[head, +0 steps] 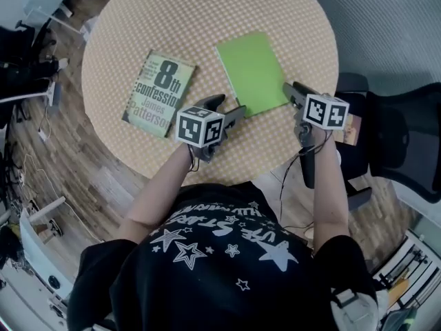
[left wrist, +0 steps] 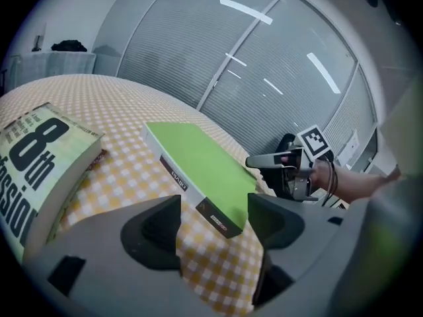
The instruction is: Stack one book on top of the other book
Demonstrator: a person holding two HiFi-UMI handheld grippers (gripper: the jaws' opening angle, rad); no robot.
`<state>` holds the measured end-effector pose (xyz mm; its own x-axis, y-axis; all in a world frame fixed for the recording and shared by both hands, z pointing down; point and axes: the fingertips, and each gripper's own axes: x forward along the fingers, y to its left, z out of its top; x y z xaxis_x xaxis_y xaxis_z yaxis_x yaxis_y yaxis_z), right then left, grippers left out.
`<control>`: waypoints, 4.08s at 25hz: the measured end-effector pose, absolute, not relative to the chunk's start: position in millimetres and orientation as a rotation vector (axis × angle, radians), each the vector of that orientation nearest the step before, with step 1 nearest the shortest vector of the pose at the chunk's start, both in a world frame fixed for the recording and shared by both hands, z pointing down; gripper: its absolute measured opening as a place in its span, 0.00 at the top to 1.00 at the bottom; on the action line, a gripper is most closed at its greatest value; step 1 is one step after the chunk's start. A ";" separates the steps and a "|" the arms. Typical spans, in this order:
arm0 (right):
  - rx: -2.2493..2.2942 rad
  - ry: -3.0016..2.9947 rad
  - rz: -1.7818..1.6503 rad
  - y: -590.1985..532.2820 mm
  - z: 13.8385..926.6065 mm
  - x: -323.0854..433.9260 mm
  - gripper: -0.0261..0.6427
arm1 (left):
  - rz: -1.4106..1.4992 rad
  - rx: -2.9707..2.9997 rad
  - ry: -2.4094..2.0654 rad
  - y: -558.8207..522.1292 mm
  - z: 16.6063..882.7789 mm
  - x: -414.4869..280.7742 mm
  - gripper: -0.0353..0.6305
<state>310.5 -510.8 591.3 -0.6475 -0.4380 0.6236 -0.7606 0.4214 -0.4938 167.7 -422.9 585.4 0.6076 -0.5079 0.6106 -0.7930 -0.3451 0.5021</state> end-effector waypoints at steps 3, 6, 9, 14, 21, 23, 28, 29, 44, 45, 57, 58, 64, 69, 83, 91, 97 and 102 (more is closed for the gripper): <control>0.930 -2.255 1.121 -509.7 604.4 302.8 0.73 | 0.452 1.988 -1.009 -427.2 593.9 172.4 0.46; 0.872 -2.246 1.140 -508.7 611.5 296.2 0.73 | 0.443 1.993 -0.977 -430.9 596.6 183.0 0.45; 0.865 -2.259 1.149 -509.6 612.0 294.0 0.73 | 0.493 2.007 -0.964 -431.8 605.6 190.8 0.45; 0.894 -2.265 1.171 -506.4 607.7 291.3 0.76 | 0.505 2.004 -0.979 -432.9 610.0 187.9 0.51; 1.031 -2.327 1.195 -496.6 595.1 291.4 0.79 | 0.525 2.041 -0.975 -426.0 605.9 178.7 0.61; 1.060 -2.347 1.169 -491.3 586.4 287.3 0.79 | 0.505 2.056 -0.977 -420.7 598.9 174.4 0.61; 1.108 -2.432 1.096 -475.4 545.1 267.8 0.79 | 0.484 2.135 -0.998 -408.1 569.9 154.5 0.61; 1.118 -2.450 1.089 -471.8 536.2 262.3 0.79 | 0.481 2.153 -1.007 -405.7 563.6 148.6 0.61; 1.178 -2.574 1.003 -395.7 478.5 149.2 0.79 | 0.380 2.233 -1.051 -343.6 500.7 29.3 0.61; 1.178 -2.582 1.008 -389.2 478.6 140.4 0.79 | 0.377 2.234 -1.060 -339.9 499.8 19.5 0.61; 1.250 -2.597 1.153 -331.2 494.8 41.5 0.79 | 0.326 2.218 -1.010 -312.4 503.2 -89.7 0.61; 1.261 -2.594 1.164 -329.5 495.8 33.7 0.79 | 0.314 2.207 -1.002 -313.8 504.6 -97.7 0.61; 1.342 -2.558 1.214 -324.7 508.2 3.4 0.79 | 0.368 2.214 -0.938 -326.6 516.8 -125.0 0.61; 1.375 -2.515 1.290 -325.8 520.8 -10.0 0.79 | 0.390 2.206 -0.948 -345.0 527.9 -134.7 0.61; 1.307 -2.392 1.285 -318.0 557.8 -32.5 0.79 | 0.550 2.215 -0.939 -362.5 560.3 -152.9 0.62; 1.340 -2.363 1.273 -325.2 561.7 -28.8 0.79 | 0.577 2.228 -0.909 -362.6 566.1 -149.9 0.62; 1.374 -2.357 1.170 -319.1 560.5 -26.3 0.77 | 0.472 2.230 -1.015 -366.3 554.0 -165.8 0.62; 1.382 -2.370 1.162 -302.5 557.2 -12.9 0.77 | 0.483 2.330 -1.084 -341.8 524.7 -172.0 0.62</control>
